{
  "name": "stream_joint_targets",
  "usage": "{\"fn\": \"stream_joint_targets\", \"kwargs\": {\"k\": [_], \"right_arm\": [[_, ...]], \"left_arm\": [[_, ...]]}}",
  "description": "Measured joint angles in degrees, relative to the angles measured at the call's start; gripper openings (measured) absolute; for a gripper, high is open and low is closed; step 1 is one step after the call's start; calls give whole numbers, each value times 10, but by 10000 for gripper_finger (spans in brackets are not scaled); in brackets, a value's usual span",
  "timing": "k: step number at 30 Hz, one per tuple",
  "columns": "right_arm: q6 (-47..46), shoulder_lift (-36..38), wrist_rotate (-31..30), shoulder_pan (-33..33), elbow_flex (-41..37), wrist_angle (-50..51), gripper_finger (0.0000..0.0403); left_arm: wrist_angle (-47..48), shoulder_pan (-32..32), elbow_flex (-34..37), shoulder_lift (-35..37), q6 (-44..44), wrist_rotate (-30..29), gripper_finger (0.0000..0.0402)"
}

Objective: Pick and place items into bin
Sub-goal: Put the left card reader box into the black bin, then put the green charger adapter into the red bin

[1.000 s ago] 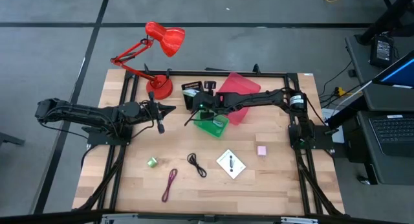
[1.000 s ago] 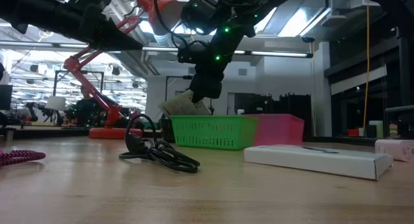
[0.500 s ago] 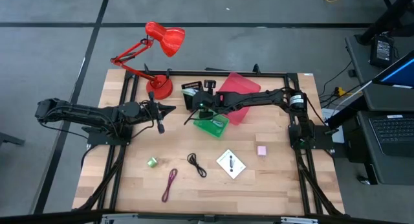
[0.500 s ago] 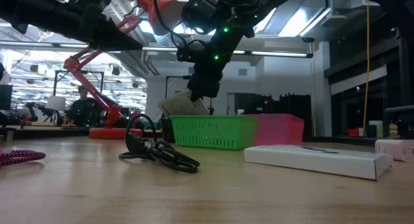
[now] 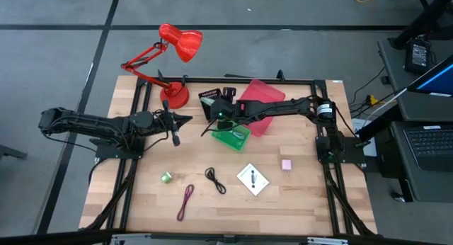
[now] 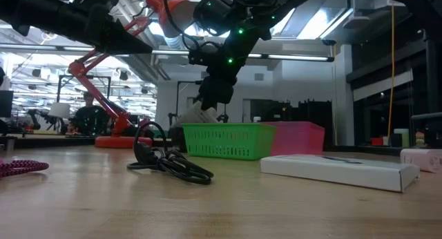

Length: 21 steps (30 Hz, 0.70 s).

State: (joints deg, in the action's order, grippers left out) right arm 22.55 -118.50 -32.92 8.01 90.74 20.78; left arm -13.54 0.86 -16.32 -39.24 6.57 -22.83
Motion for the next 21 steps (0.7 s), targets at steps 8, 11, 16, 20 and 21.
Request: {"fn": "stream_joint_targets", "kwargs": {"k": [8, 11, 16, 20, 21], "right_arm": [[1, 0, 0, -1, 0, 0, 220], [2, 0, 0, -1, 0, 0, 220], [3, 13, 0, -2, 0, 3, 206], [2, 47, 7, -4, 0, 11, 149], [-3, 55, 21, -4, 0, 20, 130]], "left_arm": [[0, 0, 0, 0, 0, 0, 4], [0, 0, 0, 0, 0, 0, 4], [0, 0, 0, 0, 0, 0, 4], [1, 0, 0, 0, 2, 0, 4], [1, 0, 0, 0, 5, 0, 4]]}}
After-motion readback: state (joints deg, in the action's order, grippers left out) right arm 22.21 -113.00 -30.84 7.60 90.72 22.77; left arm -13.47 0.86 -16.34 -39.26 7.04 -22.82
